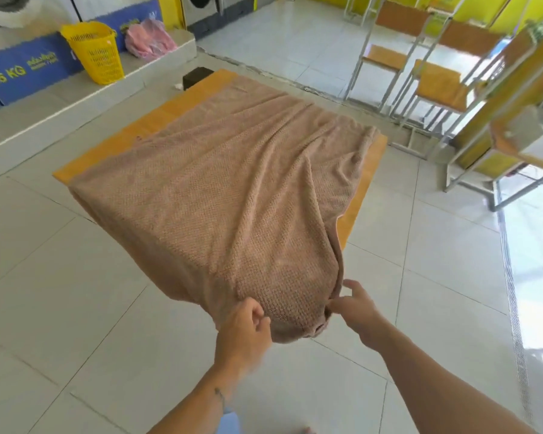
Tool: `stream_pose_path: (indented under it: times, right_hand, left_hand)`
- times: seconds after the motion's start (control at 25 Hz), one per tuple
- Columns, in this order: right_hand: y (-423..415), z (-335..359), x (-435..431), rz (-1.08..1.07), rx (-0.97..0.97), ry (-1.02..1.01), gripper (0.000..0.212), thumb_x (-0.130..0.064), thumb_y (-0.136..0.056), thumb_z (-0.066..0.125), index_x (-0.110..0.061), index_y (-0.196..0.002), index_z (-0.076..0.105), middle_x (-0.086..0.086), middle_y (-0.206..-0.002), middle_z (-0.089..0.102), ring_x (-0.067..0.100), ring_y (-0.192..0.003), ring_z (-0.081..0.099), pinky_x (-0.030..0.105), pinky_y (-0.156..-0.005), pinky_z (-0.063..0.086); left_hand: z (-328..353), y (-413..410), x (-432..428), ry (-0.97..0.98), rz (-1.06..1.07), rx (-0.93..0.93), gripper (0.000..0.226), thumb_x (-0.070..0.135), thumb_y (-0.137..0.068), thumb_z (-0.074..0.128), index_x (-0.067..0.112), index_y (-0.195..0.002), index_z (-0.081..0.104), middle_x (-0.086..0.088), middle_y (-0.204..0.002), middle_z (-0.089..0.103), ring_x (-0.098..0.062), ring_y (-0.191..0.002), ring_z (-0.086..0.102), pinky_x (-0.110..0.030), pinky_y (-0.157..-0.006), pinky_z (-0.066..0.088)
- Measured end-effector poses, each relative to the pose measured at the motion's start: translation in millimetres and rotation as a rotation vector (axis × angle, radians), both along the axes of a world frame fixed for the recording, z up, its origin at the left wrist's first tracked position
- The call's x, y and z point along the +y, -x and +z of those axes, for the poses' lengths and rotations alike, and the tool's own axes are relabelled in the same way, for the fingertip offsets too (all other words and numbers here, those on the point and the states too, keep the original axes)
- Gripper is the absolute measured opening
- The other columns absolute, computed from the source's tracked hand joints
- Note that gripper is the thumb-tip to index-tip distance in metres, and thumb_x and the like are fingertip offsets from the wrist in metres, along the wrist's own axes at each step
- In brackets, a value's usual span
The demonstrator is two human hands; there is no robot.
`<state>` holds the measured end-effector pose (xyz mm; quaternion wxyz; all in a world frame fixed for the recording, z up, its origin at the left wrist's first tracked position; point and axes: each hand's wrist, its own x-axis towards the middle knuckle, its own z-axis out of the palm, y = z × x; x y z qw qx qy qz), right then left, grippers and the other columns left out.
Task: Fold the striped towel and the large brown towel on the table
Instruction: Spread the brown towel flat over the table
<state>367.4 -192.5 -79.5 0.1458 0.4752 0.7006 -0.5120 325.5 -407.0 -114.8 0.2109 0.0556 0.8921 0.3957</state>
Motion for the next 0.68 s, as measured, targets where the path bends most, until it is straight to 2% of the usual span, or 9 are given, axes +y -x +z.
stream_pose_path:
  times: [0.08, 0.16, 0.28, 0.36, 0.44, 0.48, 0.52, 0.64, 0.68]
  right_hand:
    - [-3.6, 2.4, -3.7, -0.001, 0.015, -0.01, 0.062, -0.011, -0.078, 0.067, -0.017, -0.135, 0.045, 0.006, -0.114, 0.06, 0.021, -0.098, 0.06, 0.033, -0.07, 0.048]
    - [-5.3, 9.9, -11.6, 0.009, 0.096, 0.003, 0.052, -0.01, -0.074, 0.065, -0.016, -0.124, 0.052, 0.008, -0.106, 0.064, 0.024, -0.092, 0.063, 0.036, -0.067, 0.051]
    - [-13.7, 35.9, -20.0, 0.06, 0.262, 0.139, 0.03, -0.002, -0.08, 0.061, -0.016, -0.106, 0.058, 0.013, -0.094, 0.069, 0.023, -0.075, 0.066, 0.035, -0.065, 0.056]
    - [-20.0, 56.1, -22.4, 0.089, 0.37, 0.3, 0.026, 0.005, -0.084, 0.056, -0.008, -0.107, 0.061, 0.013, -0.09, 0.069, 0.02, -0.069, 0.067, 0.028, -0.06, 0.055]
    - [-25.1, 68.2, -20.6, 0.128, 0.444, 0.412, 0.031, 0.008, -0.083, 0.055, -0.006, -0.11, 0.063, 0.011, -0.089, 0.067, 0.02, -0.075, 0.066, 0.028, -0.061, 0.054]
    - [-28.4, 71.5, -18.6, 0.153, 0.461, 0.42, 0.034, 0.006, -0.082, 0.056, -0.008, -0.111, 0.064, 0.011, -0.092, 0.068, 0.022, -0.082, 0.065, 0.031, -0.066, 0.053]
    - [-31.7, 74.1, -16.8, 0.178, 0.472, 0.409, 0.037, 0.004, -0.08, 0.058, -0.012, -0.113, 0.064, 0.011, -0.097, 0.07, 0.024, -0.09, 0.065, 0.033, -0.072, 0.052]
    - [-42.2, 73.4, -14.4, 0.216, 0.439, 0.363, 0.044, 0.002, -0.082, 0.061, -0.015, -0.122, 0.06, 0.008, -0.111, 0.072, 0.023, -0.105, 0.066, 0.037, -0.083, 0.051]
    - [-44.8, 72.3, -17.0, 0.259, 0.413, 0.332, 0.045, 0.003, -0.083, 0.059, -0.015, -0.124, 0.06, 0.007, -0.113, 0.071, 0.022, -0.106, 0.065, 0.037, -0.085, 0.052]
  left_hand:
    - [-3.1, -20.3, 8.6, -0.006, -0.118, 0.054, 0.008, 0.027, -0.086, 0.061, 0.025, -0.084, 0.054, 0.009, -0.079, 0.055, -0.009, -0.076, 0.053, -0.034, -0.07, 0.05]
    - [-0.7, -38.3, 19.2, -0.016, -0.173, 0.106, 0.011, 0.03, -0.083, 0.062, 0.027, -0.092, 0.055, 0.012, -0.085, 0.055, -0.011, -0.081, 0.054, -0.033, -0.075, 0.051]
    - [4.5, -65.2, 34.1, -0.013, -0.129, 0.17, 0.04, 0.042, -0.078, 0.068, 0.03, -0.111, 0.049, 0.013, -0.1, 0.049, -0.011, -0.092, 0.052, -0.032, -0.081, 0.049]
    - [12.1, -77.7, 42.4, 0.017, 0.001, 0.207, 0.051, 0.048, -0.077, 0.069, 0.028, -0.118, 0.045, 0.01, -0.111, 0.045, -0.012, -0.1, 0.047, -0.034, -0.085, 0.048]
    - [27.6, -82.4, 49.4, -0.02, 0.16, 0.242, 0.031, 0.042, -0.085, 0.063, 0.026, -0.109, 0.051, 0.006, -0.111, 0.047, -0.014, -0.1, 0.051, -0.036, -0.082, 0.05]
    - [35.7, -81.3, 48.8, -0.04, 0.216, 0.242, 0.013, 0.036, -0.09, 0.058, 0.027, -0.099, 0.054, 0.003, -0.107, 0.051, -0.015, -0.094, 0.055, -0.035, -0.076, 0.05]
    - [45.8, -79.0, 45.0, -0.055, 0.235, 0.223, 0.005, 0.031, -0.093, 0.053, 0.029, -0.089, 0.055, 0.002, -0.1, 0.055, -0.014, -0.087, 0.056, -0.034, -0.069, 0.049]
    - [65.5, -68.9, 24.4, -0.175, 0.224, 0.192, 0.017, 0.022, -0.093, 0.051, 0.027, -0.078, 0.059, 0.003, -0.075, 0.064, -0.012, -0.067, 0.059, -0.032, -0.058, 0.049]
    - [75.7, -65.6, 17.8, -0.184, 0.204, 0.198, 0.018, 0.019, -0.093, 0.053, 0.025, -0.079, 0.062, 0.004, -0.073, 0.066, -0.008, -0.067, 0.06, -0.023, -0.058, 0.049]
